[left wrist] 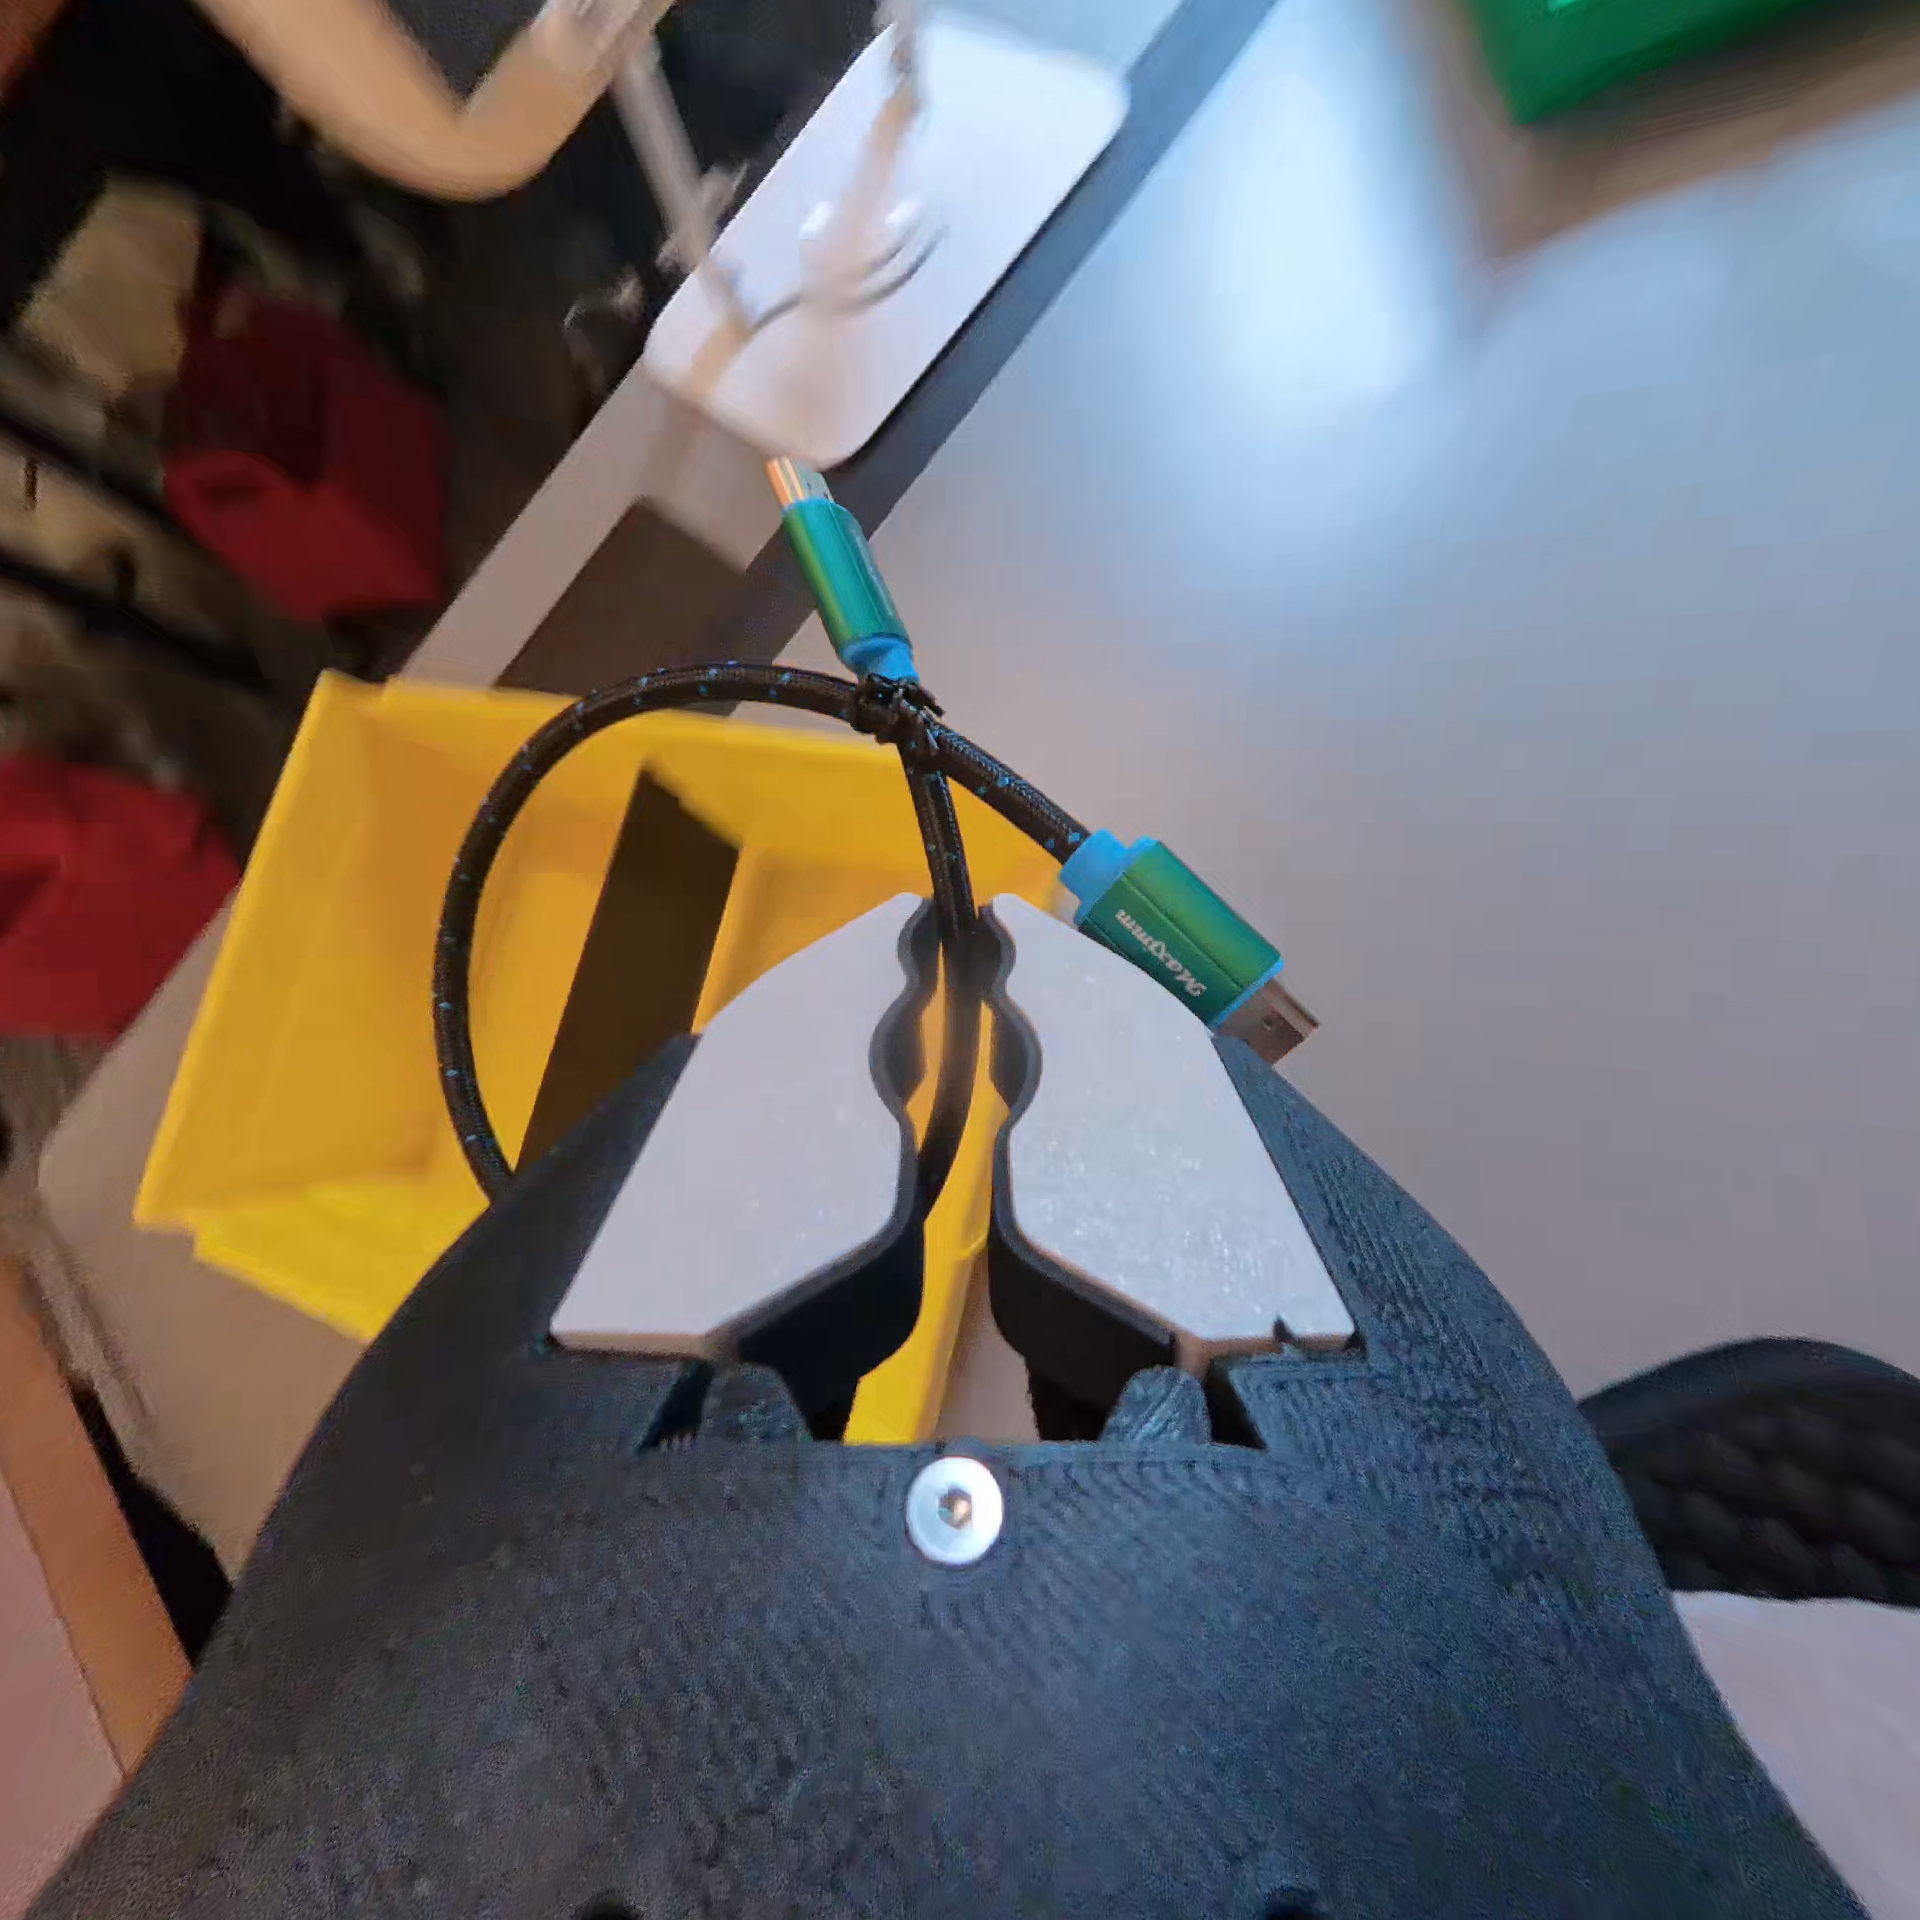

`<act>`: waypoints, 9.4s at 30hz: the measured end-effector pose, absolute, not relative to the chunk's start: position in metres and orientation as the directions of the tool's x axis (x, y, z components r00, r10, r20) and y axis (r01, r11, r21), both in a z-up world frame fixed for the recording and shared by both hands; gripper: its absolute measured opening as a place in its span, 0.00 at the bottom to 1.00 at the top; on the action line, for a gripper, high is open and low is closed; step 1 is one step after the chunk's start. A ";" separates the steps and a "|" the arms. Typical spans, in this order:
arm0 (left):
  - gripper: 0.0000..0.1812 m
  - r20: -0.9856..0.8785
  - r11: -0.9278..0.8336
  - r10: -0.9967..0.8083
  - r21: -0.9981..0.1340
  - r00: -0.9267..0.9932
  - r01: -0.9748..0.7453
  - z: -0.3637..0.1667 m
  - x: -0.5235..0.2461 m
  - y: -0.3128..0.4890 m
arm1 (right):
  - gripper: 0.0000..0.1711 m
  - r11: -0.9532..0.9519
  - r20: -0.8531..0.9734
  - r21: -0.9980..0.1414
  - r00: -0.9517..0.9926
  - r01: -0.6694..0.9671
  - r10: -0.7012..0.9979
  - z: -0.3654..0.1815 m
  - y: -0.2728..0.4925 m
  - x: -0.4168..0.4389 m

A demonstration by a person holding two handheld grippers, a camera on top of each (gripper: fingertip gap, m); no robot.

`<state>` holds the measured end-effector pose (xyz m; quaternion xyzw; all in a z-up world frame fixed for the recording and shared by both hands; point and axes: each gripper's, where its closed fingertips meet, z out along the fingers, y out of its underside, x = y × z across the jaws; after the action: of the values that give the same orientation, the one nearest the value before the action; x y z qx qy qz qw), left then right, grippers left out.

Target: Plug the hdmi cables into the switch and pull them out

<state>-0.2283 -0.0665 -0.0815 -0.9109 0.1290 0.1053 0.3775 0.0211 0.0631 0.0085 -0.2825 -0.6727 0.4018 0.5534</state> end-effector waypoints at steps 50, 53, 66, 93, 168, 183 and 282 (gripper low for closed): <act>0.19 -0.146 -0.584 -0.775 -0.207 0.615 -0.785 -0.257 -0.128 -0.019 | 0.09 0.404 0.422 -0.906 -0.183 -0.128 0.888 0.029 0.102 0.043; 0.17 -0.171 -0.561 -0.787 -0.202 0.593 -0.803 -0.257 -0.125 -0.013 | 0.09 0.392 0.411 -0.911 -0.192 -0.128 0.891 0.027 0.101 0.041; 0.11 -0.224 -0.556 -0.756 -0.278 0.616 -0.783 -0.257 -0.126 0.008 | 0.09 0.365 0.385 -0.922 -0.215 -0.128 0.897 0.027 0.103 0.043; 0.04 -0.021 -0.370 -0.905 -0.450 0.424 -0.813 -0.189 -0.025 -0.034 | 0.09 0.333 0.360 -0.930 -0.202 -0.158 0.911 0.034 0.111 0.050; 0.05 0.132 -0.406 -0.722 -0.875 0.680 -0.262 -0.086 -0.051 0.005 | 0.08 0.787 0.755 -0.616 -0.294 -0.016 0.585 -0.065 0.063 -0.011; 0.05 0.234 -0.665 -0.699 -0.559 0.676 -0.495 -0.196 -0.070 -0.010 | 0.08 0.996 0.922 -0.093 -0.378 -0.009 0.082 -0.178 0.034 -0.046; 0.15 0.174 0.123 -0.539 -0.952 0.824 0.281 0.002 -0.153 0.012 | 0.09 0.721 0.858 -0.490 0.122 0.491 0.500 -0.015 0.198 0.072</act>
<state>-0.1526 0.0116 0.0022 -0.6019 0.1071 -0.2764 0.7415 0.0720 0.1980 -0.0155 -0.3738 -0.6626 0.0035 0.6490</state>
